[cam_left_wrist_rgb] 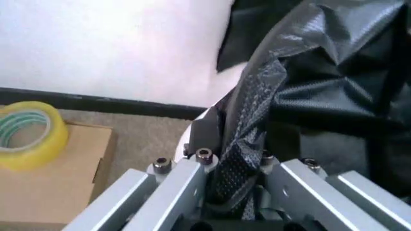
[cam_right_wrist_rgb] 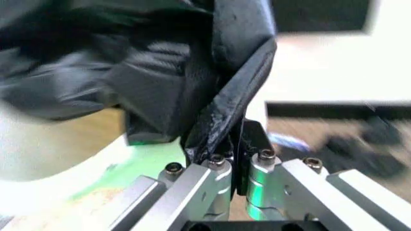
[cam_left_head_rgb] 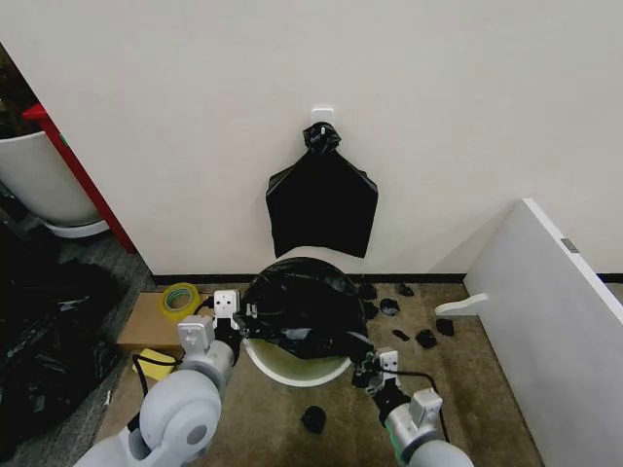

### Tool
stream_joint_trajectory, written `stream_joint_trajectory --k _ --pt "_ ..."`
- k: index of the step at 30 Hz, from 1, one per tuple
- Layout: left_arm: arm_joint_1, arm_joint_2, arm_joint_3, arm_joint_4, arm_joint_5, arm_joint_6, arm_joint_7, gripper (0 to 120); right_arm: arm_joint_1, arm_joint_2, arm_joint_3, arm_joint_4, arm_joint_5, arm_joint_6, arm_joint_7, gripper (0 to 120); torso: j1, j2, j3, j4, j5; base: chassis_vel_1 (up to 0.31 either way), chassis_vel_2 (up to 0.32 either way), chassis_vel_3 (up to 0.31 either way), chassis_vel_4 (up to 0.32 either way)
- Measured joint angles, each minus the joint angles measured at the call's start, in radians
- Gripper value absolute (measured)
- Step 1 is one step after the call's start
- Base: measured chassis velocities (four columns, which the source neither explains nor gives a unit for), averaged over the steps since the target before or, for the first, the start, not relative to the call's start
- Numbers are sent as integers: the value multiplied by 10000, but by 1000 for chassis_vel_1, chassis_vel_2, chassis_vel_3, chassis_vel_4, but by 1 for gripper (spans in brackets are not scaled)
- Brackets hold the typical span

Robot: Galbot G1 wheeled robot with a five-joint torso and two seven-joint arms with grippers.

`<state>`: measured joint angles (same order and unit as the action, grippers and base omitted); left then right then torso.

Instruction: Place the garbage bag over the trash bin.

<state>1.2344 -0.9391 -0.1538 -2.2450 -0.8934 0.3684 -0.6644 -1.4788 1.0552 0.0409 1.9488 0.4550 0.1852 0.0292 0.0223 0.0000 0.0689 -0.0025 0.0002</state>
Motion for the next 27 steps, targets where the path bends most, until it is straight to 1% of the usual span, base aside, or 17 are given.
stream_joint_trajectory --k 2,4,5,7,9,11,12,13,17,18,19,20,22,25,26,27 --pt "-38 -49 -113 69 -188 -14 5 1 138 13 163 -692 -584 847 -1111 0 0 -1 0 0 -1 0 0 0 0" --pt "-48 -83 -184 87 -282 -13 16 1 389 99 369 -1441 -1271 1625 -1871 0 0 0 0 0 2 0 0 0 0" --pt "-48 -83 -184 87 -282 -13 16 1 389 99 369 -1441 -1271 1625 -1871 0 0 0 0 0 2 0 0 0 0" --pt "-39 -102 -190 95 -307 -10 26 1 622 200 559 -2038 -2054 2284 -2101 0 0 0 1 1 1 0 0 0 0" --pt "-27 -108 -190 102 -312 -4 47 1 865 293 895 -2675 -3264 3133 -2202 8 0 0 0 0 2 0 0 0 0" --pt "-30 -113 -190 136 -312 4 54 1 1006 292 1327 -3171 -4111 3828 -2423 16 0 0 1 0 1 0 0 0 0" --pt "-30 -113 -190 136 -312 4 54 1 1006 292 1327 -3171 -4111 3828 -2423 16 0 0 1 0 1 0 0 0 0" --pt "-40 -121 -189 159 -310 8 57 1 1031 256 1513 -3318 -4232 4089 -2640 19 0 0 1 0 2 0 0 0 0" --pt "-79 -183 -184 280 -273 10 97 1 975 -32 2338 -3638 -4063 5169 -3980 38 0 0 0 0 0 0 0 0 0" --pt "-85 -206 -182 314 -259 10 104 1 926 -103 2630 -3673 -3973 5475 -4523 41 0 -1 1 0 1 0 0 0 0" --pt "-85 -206 -182 314 -259 10 104 1 926 -103 2630 -3673 -3973 5475 -4523 41 0 -1 1 0 1 0 0 0 0" --pt "-94 -229 -183 347 -238 4 104 0 872 -153 2920 -3696 -3919 5706 -5035 44 0 0 1 1 2 0 0 0 0" --pt "-129 -267 -211 414 -198 -30 116 0 791 -235 3670 -3707 -3620 6258 -6455 54 0 0 0 -1 0 0 0 0 0" --pt "-139 -281 -275 502 -161 -54 149 0 744 -311 4560 -3691 -2744 6496 -8449 68 1 0 0 -2 3 0 0 0 0" --pt "-139 -281 -275 502 -161 -54 149 0 744 -311 4560 -3691 -2744 6496 -8449 68 1 0 0 -2 3 0 0 0 0" --pt "-139 -282 -289 519 -150 -57 156 0 743 -341 4746 -3674 -2560 6504 -8739 71 0 0 0 -1 2 0 0 0 0"
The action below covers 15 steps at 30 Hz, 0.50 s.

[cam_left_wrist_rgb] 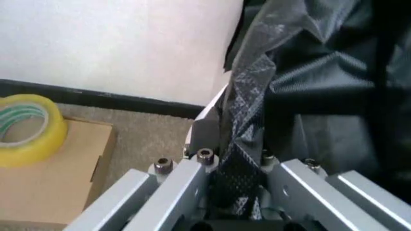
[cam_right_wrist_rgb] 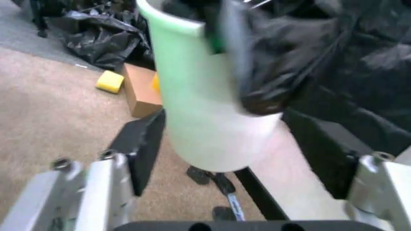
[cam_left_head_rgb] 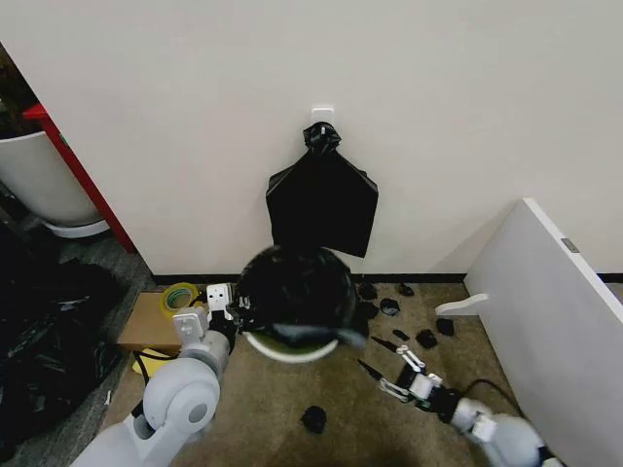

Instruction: Place the garbage bag over the trash bin.

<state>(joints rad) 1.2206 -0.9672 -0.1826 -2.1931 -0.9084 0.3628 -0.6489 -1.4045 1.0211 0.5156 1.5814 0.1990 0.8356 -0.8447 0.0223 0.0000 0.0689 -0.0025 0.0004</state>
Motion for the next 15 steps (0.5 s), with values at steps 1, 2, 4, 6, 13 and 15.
stream_joint_trajectory --k 1,2,4,6,13,15 --pt "5 1 -10 18 14 -5 8 0 -12 -36 121 44 267 0 -130 74 0 0 0 0 -1 0 0 0 0" --pt "12 1 -15 28 30 -7 13 0 -30 -60 147 110 499 0 -128 78 0 0 0 0 -2 0 0 0 0" --pt "36 -7 -15 72 84 -10 24 0 -180 -100 -17 537 1071 -34 459 88 0 0 0 1 0 0 0 0 0" --pt "46 -21 -5 99 110 -10 27 0 -287 -87 -150 849 1141 -81 824 92 0 0 0 0 -1 0 0 0 0" --pt "144 -109 -6 141 241 -10 34 0 -565 249 -966 2179 110 -470 1620 98 0 0 0 2 -2 0 0 0 0" --pt "151 -114 -10 141 246 -10 34 0 -571 345 -1060 2297 -667 -616 1977 90 0 0 0 1 -2 0 0 0 0"
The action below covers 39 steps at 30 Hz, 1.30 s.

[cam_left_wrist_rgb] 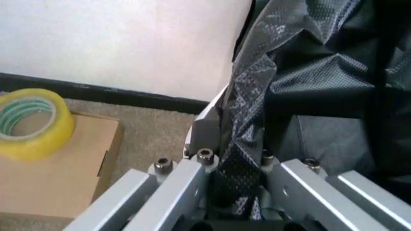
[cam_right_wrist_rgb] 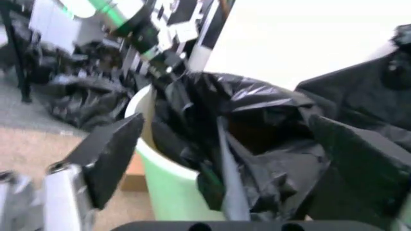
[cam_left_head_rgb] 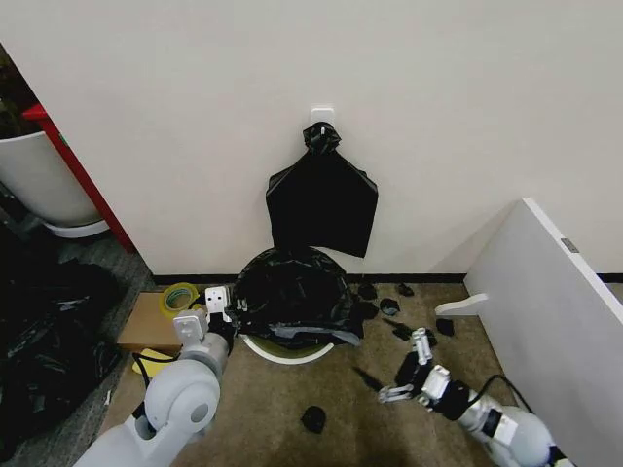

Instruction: Place the garbage bag over the trash bin.

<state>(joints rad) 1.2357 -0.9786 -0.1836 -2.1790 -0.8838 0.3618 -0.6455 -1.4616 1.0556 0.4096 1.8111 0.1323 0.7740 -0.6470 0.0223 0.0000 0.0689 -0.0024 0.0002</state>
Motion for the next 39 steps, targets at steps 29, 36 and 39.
stream_joint_trajectory --k 29,36,39 --pt "197 39 77 -219 79 19 -22 0 147 325 -230 193 -2086 -851 1336 0 0 0 0 -1 0 0 0 0 0" --pt "203 39 76 -229 79 22 -26 0 162 346 -194 98 -2338 -772 1444 0 0 0 0 -1 0 0 0 0 0" --pt "173 22 59 -229 29 20 -31 0 196 309 -266 20 -1676 -488 613 0 0 0 0 -1 0 0 0 0 0"
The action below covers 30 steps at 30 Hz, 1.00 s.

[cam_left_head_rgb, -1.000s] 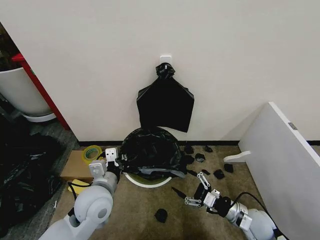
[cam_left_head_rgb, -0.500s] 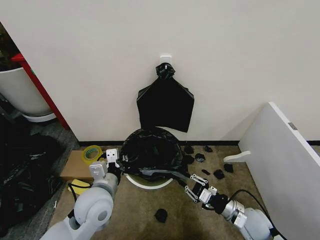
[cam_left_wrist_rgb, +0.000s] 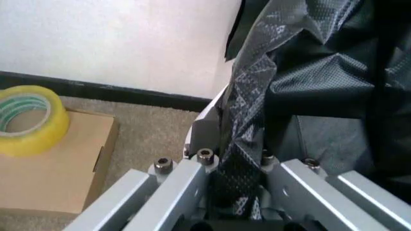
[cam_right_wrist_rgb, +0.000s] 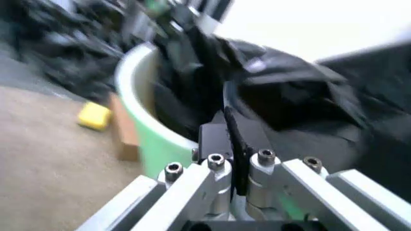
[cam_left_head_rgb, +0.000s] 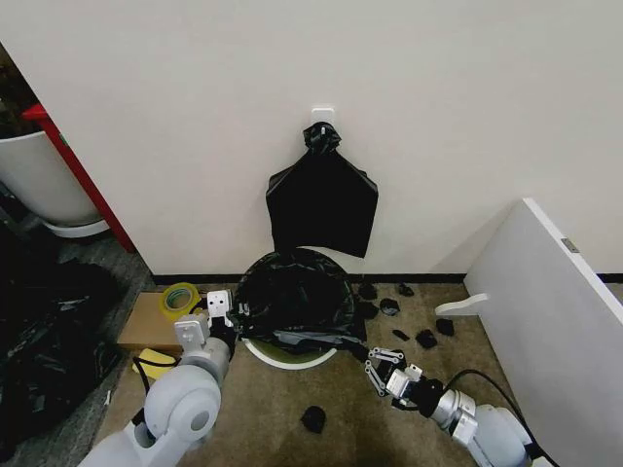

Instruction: Place the garbage bag over the trash bin.

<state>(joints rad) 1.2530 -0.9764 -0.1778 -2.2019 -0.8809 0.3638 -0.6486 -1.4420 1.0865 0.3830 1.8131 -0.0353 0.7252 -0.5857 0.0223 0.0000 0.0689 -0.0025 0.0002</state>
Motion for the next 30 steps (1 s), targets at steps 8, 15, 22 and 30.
stream_joint_trajectory --k 8,15,22,30 --pt "-133 -274 -113 -139 -875 -254 -15 0 284 101 -70 -573 2165 358 -4225 0 0 0 0 0 0 0 0 0 0" --pt "-177 -421 -349 -539 -1942 37 -308 0 804 449 177 -1481 313 637 -3910 0 0 0 0 -1 0 0 0 0 0" --pt "-103 -377 -645 -1049 -2608 563 -712 0 1767 888 670 -2833 -2565 967 -2268 0 0 0 1 1 1 0 0 0 0" --pt "-138 -282 -726 -808 -2129 176 -538 0 1691 593 498 -2912 -926 974 -2748 0 0 0 1 -1 -1 0 0 0 0"
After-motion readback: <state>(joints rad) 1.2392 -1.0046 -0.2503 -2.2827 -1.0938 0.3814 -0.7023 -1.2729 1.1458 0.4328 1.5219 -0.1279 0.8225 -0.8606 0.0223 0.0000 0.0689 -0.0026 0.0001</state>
